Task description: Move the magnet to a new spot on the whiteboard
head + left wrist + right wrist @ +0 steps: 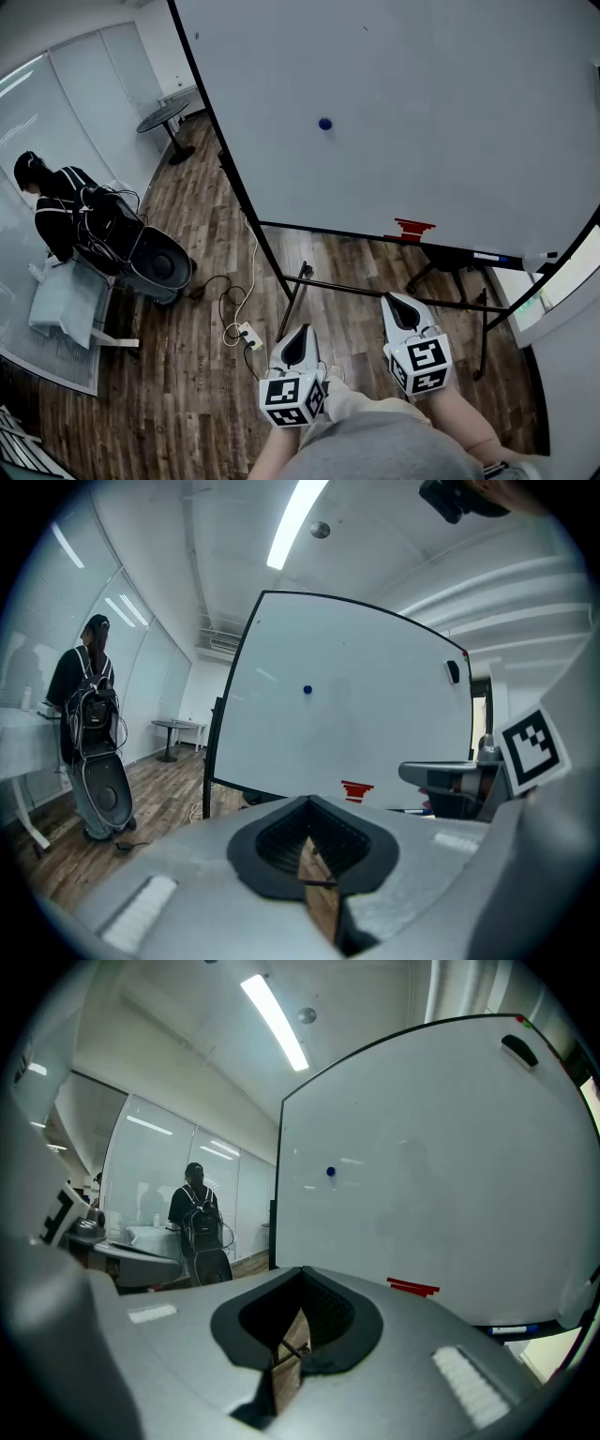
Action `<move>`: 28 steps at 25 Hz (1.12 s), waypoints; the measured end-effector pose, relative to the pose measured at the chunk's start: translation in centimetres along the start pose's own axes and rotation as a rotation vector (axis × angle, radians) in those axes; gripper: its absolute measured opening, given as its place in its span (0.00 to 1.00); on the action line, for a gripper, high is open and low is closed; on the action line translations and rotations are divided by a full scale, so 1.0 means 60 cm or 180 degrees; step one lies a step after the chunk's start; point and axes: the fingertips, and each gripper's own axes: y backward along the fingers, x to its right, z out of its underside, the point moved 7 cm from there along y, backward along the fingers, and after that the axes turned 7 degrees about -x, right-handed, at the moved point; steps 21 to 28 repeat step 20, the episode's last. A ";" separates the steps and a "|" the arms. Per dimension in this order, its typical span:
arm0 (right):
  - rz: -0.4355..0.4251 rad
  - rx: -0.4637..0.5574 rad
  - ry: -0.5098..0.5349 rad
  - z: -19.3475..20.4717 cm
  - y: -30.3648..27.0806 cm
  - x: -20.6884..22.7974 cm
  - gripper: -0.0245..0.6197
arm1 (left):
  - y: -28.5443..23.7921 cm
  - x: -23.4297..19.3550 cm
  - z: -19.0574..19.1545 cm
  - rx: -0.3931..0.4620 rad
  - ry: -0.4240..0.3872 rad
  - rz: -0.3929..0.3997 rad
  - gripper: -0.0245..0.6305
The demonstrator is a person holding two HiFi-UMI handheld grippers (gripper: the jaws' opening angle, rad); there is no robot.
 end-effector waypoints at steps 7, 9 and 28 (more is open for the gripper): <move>-0.0021 0.0031 0.0009 -0.007 -0.007 0.003 0.03 | -0.011 -0.001 0.001 -0.0052 -0.0019 0.0024 0.04; -0.0025 0.0037 0.0019 -0.006 -0.008 0.005 0.03 | -0.014 -0.002 0.000 -0.0051 -0.0015 0.0025 0.04; -0.0108 0.0039 0.0077 -0.004 -0.014 -0.003 0.03 | -0.019 -0.007 -0.003 -0.0043 0.0001 0.0036 0.04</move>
